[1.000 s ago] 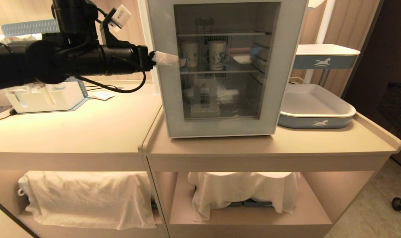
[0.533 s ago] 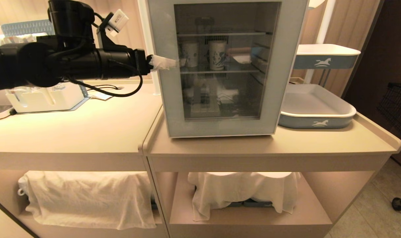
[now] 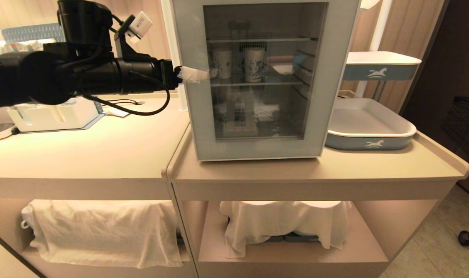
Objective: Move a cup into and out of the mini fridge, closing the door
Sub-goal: Open the freezer door
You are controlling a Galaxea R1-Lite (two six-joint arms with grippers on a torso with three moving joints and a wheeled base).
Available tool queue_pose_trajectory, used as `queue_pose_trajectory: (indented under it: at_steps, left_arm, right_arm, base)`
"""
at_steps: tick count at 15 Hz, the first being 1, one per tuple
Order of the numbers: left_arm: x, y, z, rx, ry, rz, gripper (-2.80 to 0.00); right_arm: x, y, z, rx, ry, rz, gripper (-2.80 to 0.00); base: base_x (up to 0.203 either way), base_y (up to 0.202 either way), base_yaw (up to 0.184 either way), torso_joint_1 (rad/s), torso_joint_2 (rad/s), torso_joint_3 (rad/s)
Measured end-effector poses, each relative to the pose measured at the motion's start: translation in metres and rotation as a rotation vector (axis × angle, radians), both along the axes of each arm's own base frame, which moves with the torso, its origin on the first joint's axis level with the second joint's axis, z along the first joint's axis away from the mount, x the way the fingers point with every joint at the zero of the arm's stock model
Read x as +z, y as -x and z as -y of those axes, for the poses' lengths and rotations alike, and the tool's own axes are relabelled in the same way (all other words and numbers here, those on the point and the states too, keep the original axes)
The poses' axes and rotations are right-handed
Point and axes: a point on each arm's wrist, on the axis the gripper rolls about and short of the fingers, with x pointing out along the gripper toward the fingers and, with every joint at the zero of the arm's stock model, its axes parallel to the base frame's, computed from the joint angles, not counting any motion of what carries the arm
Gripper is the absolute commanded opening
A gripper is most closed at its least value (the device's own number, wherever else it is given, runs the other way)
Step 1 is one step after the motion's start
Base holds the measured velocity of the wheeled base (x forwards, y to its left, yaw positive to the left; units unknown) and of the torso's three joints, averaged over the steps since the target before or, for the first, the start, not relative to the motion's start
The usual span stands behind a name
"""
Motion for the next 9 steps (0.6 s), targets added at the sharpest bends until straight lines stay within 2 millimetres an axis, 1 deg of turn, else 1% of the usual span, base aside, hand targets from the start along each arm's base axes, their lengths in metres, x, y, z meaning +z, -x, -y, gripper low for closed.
queue_pose_trajectory:
  at_steps: [5, 9]
  left_arm:
    - [-0.0043, -0.0033, -0.0001, 0.018, -0.075, 0.051, 0.0]
    - [-0.0044, -0.0026, -0.0029, 0.054, -0.084, 0.055, 0.0]
  right_arm:
    - [0.0, 0.0, 0.0, 0.0, 0.0, 0.0, -2.8]
    - [0.0, 0.0, 0.0, 0.0, 0.0, 0.0, -2.8]
  base:
    - [0.0, 0.0, 0.0, 0.0, 0.0, 0.0]
    - [0.0, 0.0, 0.0, 0.0, 0.0, 0.0]
